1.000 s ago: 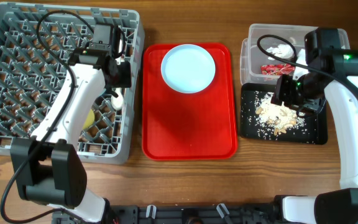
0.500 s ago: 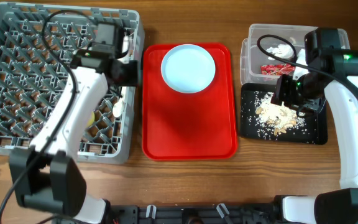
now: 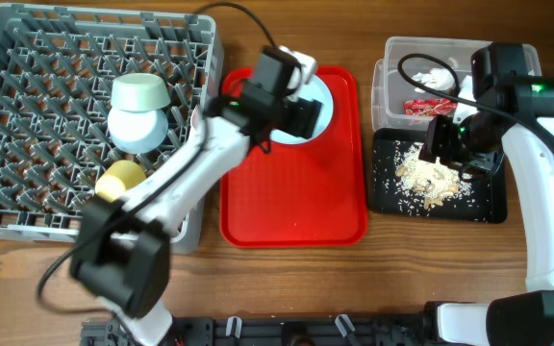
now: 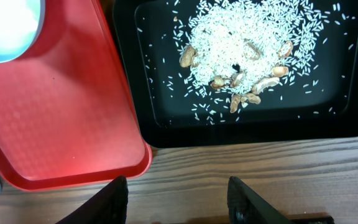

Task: Sort waste into correct bins and load items into the dishwasher rack
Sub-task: 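Reach the left gripper to the light-blue plate on the red tray, then grasp the rim of the light-blue plate with the left gripper and lift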

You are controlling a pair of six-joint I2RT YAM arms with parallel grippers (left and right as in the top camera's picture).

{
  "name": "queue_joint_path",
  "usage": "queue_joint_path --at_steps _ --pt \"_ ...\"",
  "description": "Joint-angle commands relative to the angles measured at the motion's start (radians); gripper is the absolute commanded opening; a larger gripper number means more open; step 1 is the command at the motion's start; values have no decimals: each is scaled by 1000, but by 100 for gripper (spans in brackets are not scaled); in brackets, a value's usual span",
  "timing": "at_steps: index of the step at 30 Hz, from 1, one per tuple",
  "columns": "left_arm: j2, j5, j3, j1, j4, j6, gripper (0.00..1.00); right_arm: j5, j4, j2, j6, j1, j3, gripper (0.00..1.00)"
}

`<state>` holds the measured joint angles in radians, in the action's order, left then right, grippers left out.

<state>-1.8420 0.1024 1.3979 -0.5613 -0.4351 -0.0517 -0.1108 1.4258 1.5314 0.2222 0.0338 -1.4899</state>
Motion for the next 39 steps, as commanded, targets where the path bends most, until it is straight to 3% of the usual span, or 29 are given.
queue_joint_path --at_steps 1,9,12,21,28,39 --pt "-120 -14 -4 -35 53 22 88 5 1 -21 -12 0 -21 52" --pt "-254 -14 -5 -56 56 22 86 5 1 -21 -12 0 -21 52" --pt "-274 -14 -5 -56 5 22 76 5 1 -21 -12 0 -21 52" --pt "-274 -13 -4 -59 -200 18 27 5 0 -21 -13 0 -21 52" --pt "-274 -19 -4 -93 -212 19 25 5 1 -21 -13 0 -21 52" --pt "-274 -144 -5 -121 -209 19 30 6 1 -21 -13 0 -21 52"
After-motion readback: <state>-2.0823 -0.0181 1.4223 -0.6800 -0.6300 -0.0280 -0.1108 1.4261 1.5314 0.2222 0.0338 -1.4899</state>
